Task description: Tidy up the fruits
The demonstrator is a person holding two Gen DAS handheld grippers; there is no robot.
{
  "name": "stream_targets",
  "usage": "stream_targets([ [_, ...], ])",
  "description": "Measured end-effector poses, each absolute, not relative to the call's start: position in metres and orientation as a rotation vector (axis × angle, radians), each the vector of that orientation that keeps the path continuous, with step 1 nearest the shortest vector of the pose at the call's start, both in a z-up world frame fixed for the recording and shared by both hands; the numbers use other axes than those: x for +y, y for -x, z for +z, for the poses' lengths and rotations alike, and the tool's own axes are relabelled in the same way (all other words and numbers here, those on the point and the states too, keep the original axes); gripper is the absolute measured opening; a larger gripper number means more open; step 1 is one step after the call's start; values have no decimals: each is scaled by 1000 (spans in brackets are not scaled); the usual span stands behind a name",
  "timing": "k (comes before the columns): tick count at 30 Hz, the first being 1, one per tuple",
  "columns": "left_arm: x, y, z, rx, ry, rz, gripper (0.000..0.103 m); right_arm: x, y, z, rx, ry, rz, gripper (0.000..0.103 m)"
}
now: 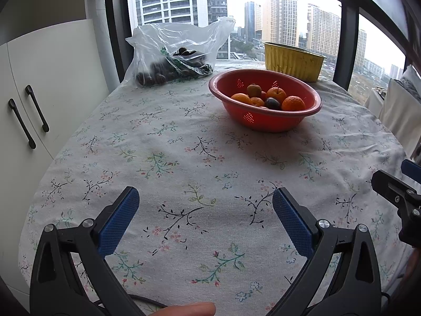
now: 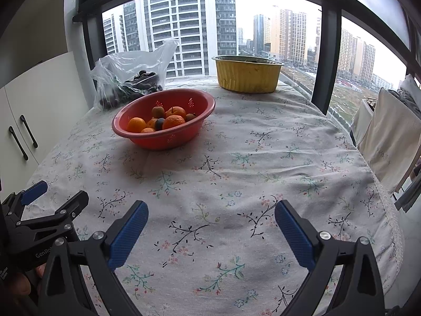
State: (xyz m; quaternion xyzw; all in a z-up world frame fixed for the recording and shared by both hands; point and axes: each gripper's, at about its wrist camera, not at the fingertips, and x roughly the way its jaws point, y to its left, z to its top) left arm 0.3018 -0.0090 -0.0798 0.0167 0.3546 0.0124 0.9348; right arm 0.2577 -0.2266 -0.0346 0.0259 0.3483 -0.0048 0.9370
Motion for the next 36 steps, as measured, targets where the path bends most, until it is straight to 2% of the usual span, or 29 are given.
stream_targets([
  [36, -10, -302, -82, 726, -38, 23, 103, -227, -257, -40, 725, -52, -7, 99],
])
